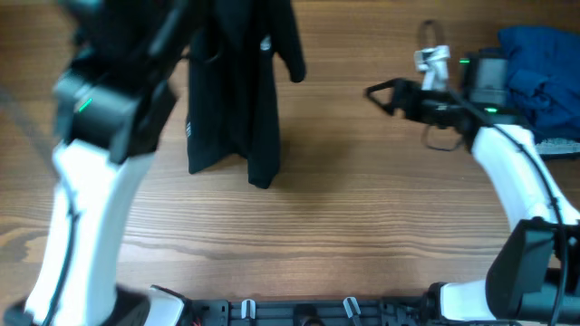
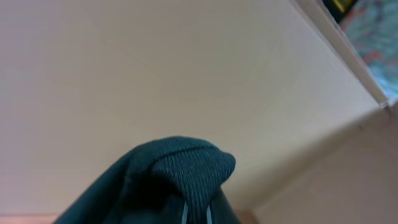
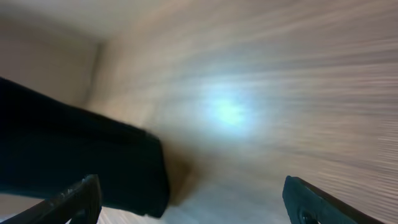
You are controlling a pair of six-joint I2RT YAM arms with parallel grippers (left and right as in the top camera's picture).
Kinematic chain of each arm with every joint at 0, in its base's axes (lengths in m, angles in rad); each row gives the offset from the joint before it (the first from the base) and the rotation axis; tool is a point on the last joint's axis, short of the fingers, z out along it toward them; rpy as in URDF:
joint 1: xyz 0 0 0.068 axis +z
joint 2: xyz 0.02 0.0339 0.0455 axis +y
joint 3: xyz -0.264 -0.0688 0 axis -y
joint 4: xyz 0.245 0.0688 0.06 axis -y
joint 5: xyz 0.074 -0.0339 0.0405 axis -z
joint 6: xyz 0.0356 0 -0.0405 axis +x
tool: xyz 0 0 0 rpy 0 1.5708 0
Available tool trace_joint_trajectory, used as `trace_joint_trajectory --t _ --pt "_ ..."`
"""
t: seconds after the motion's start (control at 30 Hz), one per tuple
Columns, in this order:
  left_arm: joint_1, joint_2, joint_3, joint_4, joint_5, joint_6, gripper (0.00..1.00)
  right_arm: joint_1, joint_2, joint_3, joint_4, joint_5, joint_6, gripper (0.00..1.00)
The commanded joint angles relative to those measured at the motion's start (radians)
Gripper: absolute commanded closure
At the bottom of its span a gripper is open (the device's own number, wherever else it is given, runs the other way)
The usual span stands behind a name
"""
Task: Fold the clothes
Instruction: 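Swing the hanging shirt forward and lay it flat on the table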
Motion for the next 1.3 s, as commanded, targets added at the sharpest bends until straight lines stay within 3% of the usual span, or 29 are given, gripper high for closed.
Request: trace_joint_trajectory --t 0.0,0.17,0.27,0.4,0.57,0.73,0.8,0.97,1.03,1.27 --pt "-0.063 0.111 0.016 0.117 0.208 -0.059 0.96 -0.113 -0.004 0.01 0.004 -0.133 -0.006 0.06" --pt "-0.16 0.154 0.016 0.216 0.247 -0.039 0.96 -0.18 -0.004 0.01 -0.01 -0.13 -0.05 0.06" --pt "-0.191 0.13 0.016 0.171 0.254 -0.003 0.96 -0.19 -0.004 0.01 -0.01 -0.122 -0.054 0.05" --pt "-0.179 0.071 0.016 -0.107 0.228 0.078 0.96 -0.19 -0.004 0.01 -0.011 -0.105 -0.067 0.04" --pt "-0.077 0.035 0.016 -0.521 -0.063 0.08 0.96 -0.19 -0.004 0.01 -0.009 -0.105 -0.072 0.04" --pt "0.079 0.055 0.013 -0.766 -0.152 0.079 0.96 -0.19 -0.004 0.01 -0.01 -0.105 -0.071 0.03" --pt "0.149 0.08 0.013 -0.852 -0.172 0.081 0.91 -0.19 -0.004 0.01 -0.01 -0.105 -0.072 0.03" --pt "0.251 0.166 0.013 -0.978 -0.222 0.082 0.4 -0.19 -0.004 0.01 -0.01 -0.105 -0.072 0.03" --pt "0.28 0.206 0.013 -0.998 -0.222 0.083 0.34 -0.19 -0.004 0.01 -0.01 -0.105 -0.072 0.03" --pt "0.31 0.25 0.013 -0.985 -0.172 0.179 0.34 -0.19 -0.003 0.01 -0.037 -0.105 -0.118 0.02"
